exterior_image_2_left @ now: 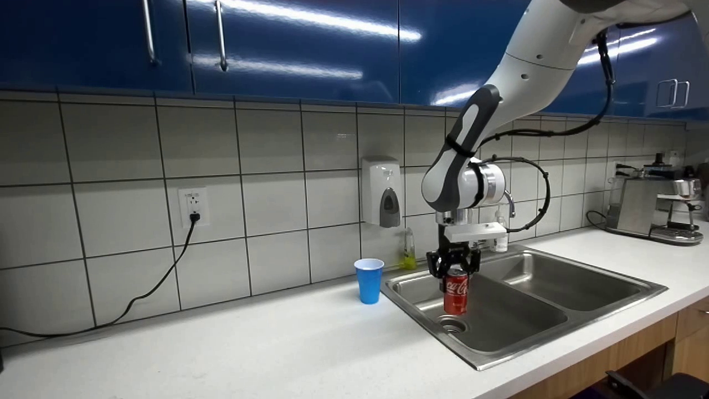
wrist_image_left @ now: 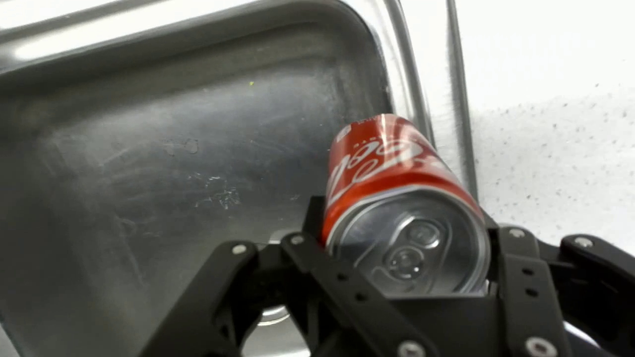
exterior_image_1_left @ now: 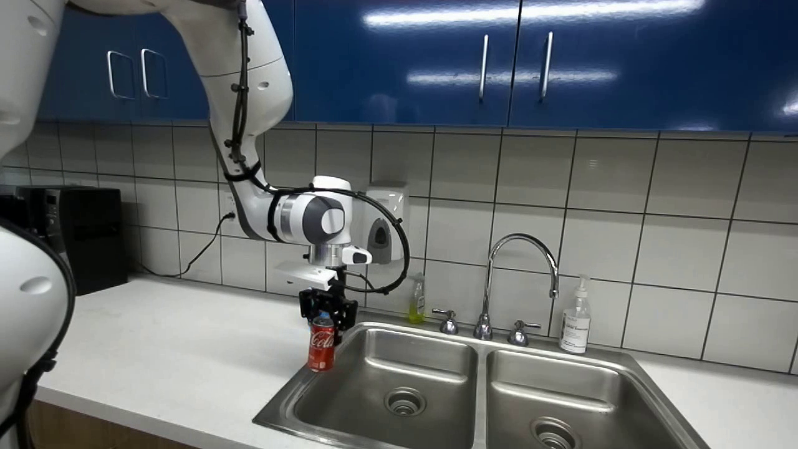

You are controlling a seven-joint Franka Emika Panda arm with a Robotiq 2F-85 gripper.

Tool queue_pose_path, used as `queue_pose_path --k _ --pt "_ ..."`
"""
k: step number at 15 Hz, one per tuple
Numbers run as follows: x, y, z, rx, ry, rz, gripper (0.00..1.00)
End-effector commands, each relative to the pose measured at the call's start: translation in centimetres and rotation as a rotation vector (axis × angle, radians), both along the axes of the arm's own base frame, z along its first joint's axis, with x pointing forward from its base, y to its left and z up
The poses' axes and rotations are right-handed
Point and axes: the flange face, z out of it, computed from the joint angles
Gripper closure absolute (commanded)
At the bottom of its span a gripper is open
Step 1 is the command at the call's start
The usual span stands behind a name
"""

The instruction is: Remove the can from the sink

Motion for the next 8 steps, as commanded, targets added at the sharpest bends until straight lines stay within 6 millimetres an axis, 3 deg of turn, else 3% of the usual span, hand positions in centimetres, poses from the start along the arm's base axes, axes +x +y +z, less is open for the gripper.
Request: queue_pose_path --k 1,8 --pt "-1.3 2.6 1.9 0.024 -0.008 0.104 0.61" --pt "-2.6 7.4 2.1 0.082 -0.007 0.251 0.61"
